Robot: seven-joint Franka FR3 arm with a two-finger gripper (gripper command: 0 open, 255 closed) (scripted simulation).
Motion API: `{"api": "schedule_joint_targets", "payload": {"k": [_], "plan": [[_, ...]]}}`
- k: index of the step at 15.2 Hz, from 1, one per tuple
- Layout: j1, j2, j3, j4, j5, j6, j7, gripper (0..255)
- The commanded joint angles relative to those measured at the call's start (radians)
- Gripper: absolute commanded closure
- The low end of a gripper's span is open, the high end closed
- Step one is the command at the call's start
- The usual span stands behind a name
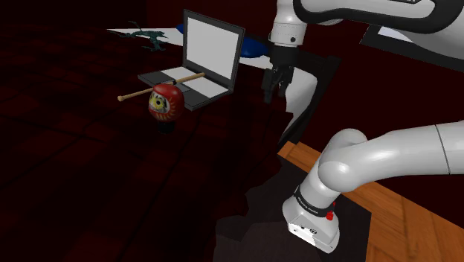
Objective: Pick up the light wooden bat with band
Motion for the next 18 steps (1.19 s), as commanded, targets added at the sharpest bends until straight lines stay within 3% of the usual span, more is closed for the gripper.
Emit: {"api": "schedule_joint_targets", "payload": {"k": [1, 10, 18], "plan": [[0.000, 0.000, 0.000, 0.000, 0.000, 0.000, 0.000, 0], [-0.060, 0.239, 0.184, 0.100, 0.131, 0.214, 0.428, 0], [-0.129, 0.509, 0.304, 0.285, 0.122, 0.368, 0.800, 0]]}}
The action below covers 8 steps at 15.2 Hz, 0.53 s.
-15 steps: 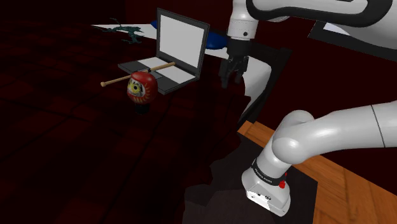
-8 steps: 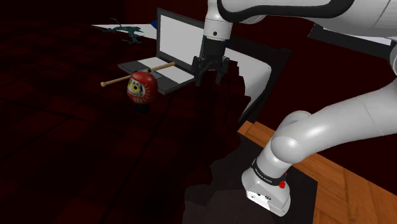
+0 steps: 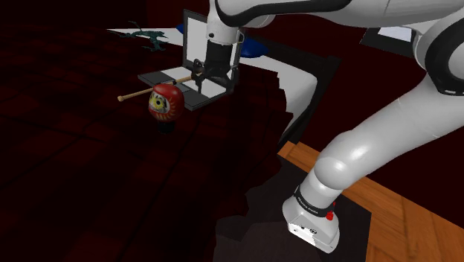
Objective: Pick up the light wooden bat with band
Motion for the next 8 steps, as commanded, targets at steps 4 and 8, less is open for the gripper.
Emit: {"api": "schedule_joint_targets", "payload": {"k": [4, 8], "plan": [[-0.037, 0.185, 0.050, 0.143, -0.055, 0.077, 0.240, 0], [-0.051, 0.330, 0.065, 0.280, -0.121, 0.104, 0.424, 0]]}}
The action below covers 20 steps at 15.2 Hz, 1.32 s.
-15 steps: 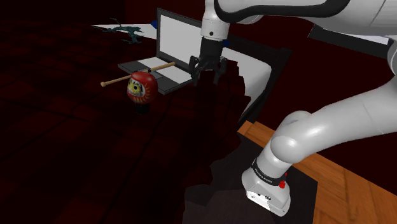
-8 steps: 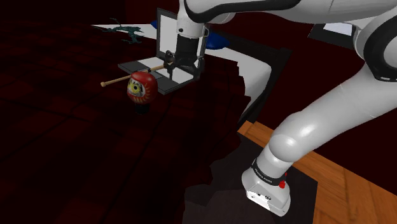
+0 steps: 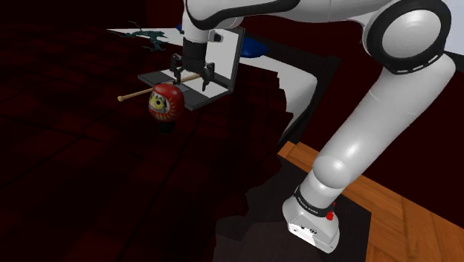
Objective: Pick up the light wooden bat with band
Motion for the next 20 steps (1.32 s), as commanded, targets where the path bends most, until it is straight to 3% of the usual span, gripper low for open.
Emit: {"api": "schedule_joint_targets", "payload": {"k": [1, 11, 20], "plan": [[-0.005, 0.074, 0.001, 0.081, -0.036, 0.000, 0.094, 0], [0.027, 0.419, -0.068, 0.506, -0.188, -0.044, 0.475, 0], [0.026, 0.436, -0.076, 0.428, -0.195, 0.051, 0.491, 0]]}}
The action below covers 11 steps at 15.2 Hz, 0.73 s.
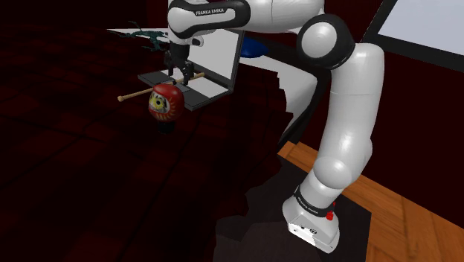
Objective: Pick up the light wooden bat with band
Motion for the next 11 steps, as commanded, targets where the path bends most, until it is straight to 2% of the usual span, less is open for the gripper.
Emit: {"api": "schedule_joint_targets", "payload": {"k": [1, 2, 11], "plan": [[0.000, 0.003, -0.001, -0.005, -0.001, 0.009, 0.000, 0], [0.000, 0.003, -0.001, -0.007, -0.001, 0.011, 0.001, 255], [0.000, 0.003, -0.001, -0.005, -0.001, 0.009, 0.000, 255]]}}
